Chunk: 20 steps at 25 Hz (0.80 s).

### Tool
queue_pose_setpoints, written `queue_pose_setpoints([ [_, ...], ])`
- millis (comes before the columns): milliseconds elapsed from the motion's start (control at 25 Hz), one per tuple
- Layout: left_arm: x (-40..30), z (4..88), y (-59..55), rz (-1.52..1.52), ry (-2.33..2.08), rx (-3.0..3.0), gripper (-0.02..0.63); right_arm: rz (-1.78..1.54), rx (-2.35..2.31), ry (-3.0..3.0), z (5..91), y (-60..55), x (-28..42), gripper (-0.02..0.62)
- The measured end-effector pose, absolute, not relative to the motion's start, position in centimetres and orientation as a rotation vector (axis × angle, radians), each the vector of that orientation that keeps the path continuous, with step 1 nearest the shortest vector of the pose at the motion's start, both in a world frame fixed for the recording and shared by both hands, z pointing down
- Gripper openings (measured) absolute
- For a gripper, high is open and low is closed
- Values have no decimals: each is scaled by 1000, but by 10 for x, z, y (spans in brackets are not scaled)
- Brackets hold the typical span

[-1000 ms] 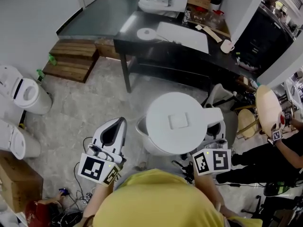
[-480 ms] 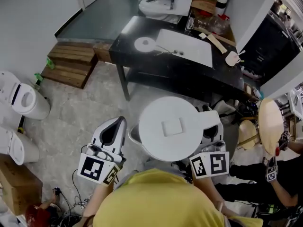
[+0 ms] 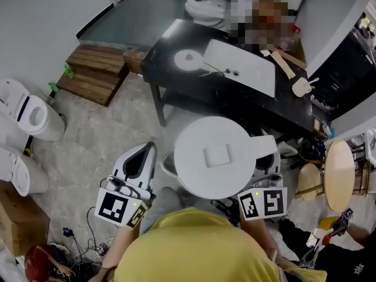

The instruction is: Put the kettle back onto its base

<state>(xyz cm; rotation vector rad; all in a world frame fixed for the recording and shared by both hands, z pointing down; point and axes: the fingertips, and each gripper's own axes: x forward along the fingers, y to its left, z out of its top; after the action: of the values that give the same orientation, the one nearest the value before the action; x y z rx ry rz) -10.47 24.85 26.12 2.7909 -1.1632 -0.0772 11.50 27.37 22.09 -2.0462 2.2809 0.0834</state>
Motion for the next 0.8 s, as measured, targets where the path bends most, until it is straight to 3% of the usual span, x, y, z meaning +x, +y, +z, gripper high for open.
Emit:
queue_pose_setpoints([
  [800, -89, 273, 95, -37, -1032, 2810, 2, 85, -2135, 2209, 221, 135, 126, 121],
])
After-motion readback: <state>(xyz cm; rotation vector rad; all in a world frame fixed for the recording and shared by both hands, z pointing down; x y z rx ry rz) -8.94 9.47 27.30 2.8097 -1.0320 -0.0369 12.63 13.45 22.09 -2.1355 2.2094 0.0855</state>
